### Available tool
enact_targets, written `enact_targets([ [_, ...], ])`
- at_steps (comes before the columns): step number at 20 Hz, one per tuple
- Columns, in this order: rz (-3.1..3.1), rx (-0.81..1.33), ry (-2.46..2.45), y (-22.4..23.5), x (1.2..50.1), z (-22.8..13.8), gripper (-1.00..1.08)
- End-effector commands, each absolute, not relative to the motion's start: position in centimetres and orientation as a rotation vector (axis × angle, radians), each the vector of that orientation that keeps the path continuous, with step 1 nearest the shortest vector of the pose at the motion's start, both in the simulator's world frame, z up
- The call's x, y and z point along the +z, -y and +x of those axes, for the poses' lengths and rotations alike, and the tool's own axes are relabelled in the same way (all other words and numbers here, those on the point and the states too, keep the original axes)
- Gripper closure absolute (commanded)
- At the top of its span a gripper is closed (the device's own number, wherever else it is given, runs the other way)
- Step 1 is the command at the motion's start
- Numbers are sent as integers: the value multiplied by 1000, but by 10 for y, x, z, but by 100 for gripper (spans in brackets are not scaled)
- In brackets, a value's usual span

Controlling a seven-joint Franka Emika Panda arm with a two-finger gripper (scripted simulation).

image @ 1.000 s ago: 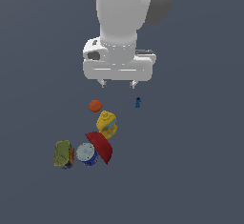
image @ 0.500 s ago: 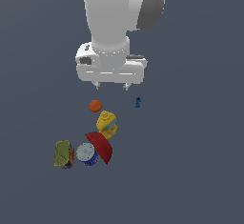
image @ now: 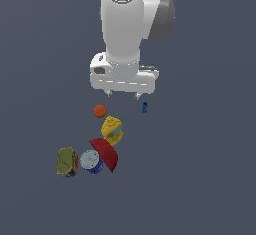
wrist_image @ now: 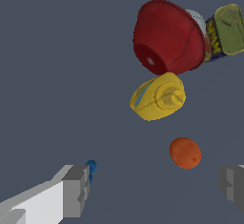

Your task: Pick up a designated object from a clutter of objects.

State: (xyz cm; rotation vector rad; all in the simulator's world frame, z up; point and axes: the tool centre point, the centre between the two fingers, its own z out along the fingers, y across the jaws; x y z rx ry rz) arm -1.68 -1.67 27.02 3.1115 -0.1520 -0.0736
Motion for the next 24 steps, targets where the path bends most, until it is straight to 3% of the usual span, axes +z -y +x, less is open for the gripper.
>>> enact_targets([
  [1,3110,-69,193,8,258,-20,-92],
  [24,3040,-11,772,-81,117,-116,-92],
])
